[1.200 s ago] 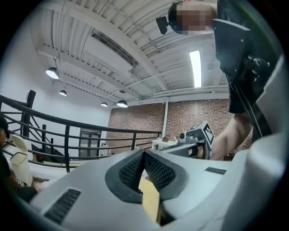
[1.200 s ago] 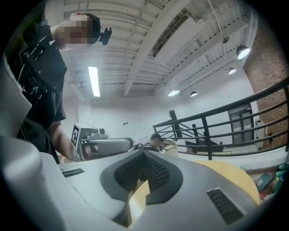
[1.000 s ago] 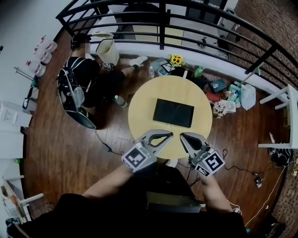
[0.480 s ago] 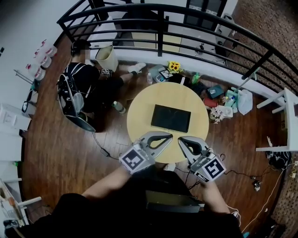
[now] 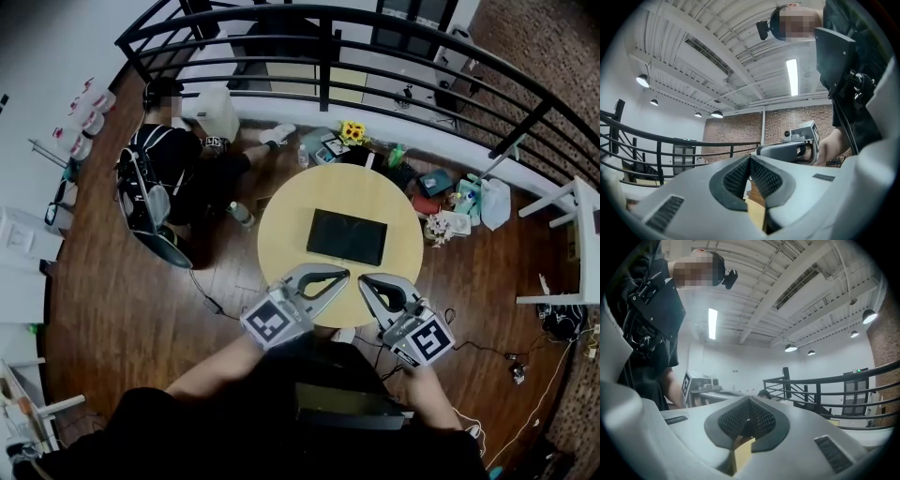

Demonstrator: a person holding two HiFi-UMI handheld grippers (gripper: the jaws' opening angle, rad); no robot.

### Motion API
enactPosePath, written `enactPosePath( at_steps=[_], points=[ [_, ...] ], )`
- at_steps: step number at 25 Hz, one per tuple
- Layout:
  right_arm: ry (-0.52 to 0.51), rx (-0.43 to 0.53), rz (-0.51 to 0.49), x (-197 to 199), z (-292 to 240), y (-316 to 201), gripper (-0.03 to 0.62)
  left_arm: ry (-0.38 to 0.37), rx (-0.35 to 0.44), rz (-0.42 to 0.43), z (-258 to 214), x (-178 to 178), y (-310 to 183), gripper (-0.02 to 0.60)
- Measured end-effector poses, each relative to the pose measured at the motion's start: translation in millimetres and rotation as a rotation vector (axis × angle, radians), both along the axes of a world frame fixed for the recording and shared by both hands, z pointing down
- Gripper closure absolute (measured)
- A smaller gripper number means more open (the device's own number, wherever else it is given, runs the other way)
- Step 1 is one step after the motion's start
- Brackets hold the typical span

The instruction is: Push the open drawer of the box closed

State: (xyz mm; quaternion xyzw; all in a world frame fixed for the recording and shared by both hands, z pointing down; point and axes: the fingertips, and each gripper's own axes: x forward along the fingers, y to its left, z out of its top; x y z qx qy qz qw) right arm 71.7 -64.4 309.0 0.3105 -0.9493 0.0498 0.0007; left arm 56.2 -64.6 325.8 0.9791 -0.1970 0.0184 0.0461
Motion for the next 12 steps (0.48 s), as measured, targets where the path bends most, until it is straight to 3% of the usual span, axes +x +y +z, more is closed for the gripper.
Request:
enactPosePath(
  at_steps=[12],
  points=[
    [0.001,-0.007,0.006,-11,1,-6,0.588,0.010,-0.006,0.002,-1,-12,-3,0.560]
  ],
)
